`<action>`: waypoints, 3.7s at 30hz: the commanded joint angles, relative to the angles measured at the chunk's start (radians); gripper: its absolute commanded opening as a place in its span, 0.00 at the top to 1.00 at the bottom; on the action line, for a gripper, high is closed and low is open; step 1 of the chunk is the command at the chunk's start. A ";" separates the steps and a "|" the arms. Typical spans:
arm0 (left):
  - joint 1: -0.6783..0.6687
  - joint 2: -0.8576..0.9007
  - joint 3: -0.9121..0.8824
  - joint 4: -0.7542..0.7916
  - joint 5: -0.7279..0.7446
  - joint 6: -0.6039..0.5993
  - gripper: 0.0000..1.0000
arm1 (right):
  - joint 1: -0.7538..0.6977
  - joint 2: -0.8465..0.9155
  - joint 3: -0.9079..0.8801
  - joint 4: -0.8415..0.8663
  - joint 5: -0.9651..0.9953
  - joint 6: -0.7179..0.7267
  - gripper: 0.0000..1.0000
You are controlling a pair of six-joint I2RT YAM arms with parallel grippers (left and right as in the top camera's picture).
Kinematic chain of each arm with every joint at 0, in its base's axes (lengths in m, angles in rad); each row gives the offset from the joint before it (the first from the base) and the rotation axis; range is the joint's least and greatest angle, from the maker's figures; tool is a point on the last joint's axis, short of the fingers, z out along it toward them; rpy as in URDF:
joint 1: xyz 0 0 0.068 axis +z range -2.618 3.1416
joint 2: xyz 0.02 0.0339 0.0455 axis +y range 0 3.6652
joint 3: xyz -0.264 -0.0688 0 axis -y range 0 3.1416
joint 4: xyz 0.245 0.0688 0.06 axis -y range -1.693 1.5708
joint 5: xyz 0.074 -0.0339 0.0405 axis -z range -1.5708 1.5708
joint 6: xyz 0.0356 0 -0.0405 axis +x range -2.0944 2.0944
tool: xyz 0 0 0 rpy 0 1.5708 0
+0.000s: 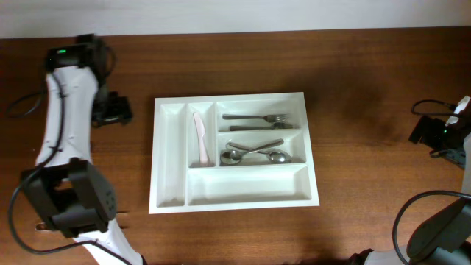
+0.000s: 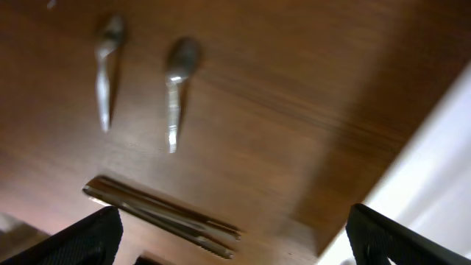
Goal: Pack container
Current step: 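Move the left gripper back over the metal spoons on the left, then lower the left gripper over a metal spoon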
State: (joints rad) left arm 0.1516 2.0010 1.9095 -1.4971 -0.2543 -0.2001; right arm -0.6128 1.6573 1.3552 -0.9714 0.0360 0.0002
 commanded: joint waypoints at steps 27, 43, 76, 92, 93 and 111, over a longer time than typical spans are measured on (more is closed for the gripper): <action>0.294 -0.019 -0.446 0.399 0.166 0.421 0.01 | -0.003 0.005 0.000 0.000 0.001 0.008 0.01; 0.299 -0.019 -0.490 0.544 0.254 0.442 0.01 | -0.003 0.005 0.000 0.000 0.001 0.008 0.01; 0.368 -0.019 -0.520 0.555 0.215 0.521 0.01 | -0.003 0.005 0.000 0.000 0.001 0.008 0.01; 0.368 -0.013 -0.524 0.600 0.251 0.554 0.01 | -0.003 0.005 0.000 0.000 0.001 0.008 0.01; 0.368 -0.010 -0.526 0.600 0.251 0.554 0.01 | -0.003 0.005 0.000 0.000 0.001 0.008 0.01; 0.368 0.049 -0.531 0.616 0.263 0.554 0.01 | -0.003 0.005 0.000 0.000 0.001 0.008 0.01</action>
State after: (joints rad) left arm 0.5175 2.0388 1.3891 -0.8864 -0.0101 0.3378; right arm -0.6128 1.6573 1.3552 -0.9714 0.0360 0.0002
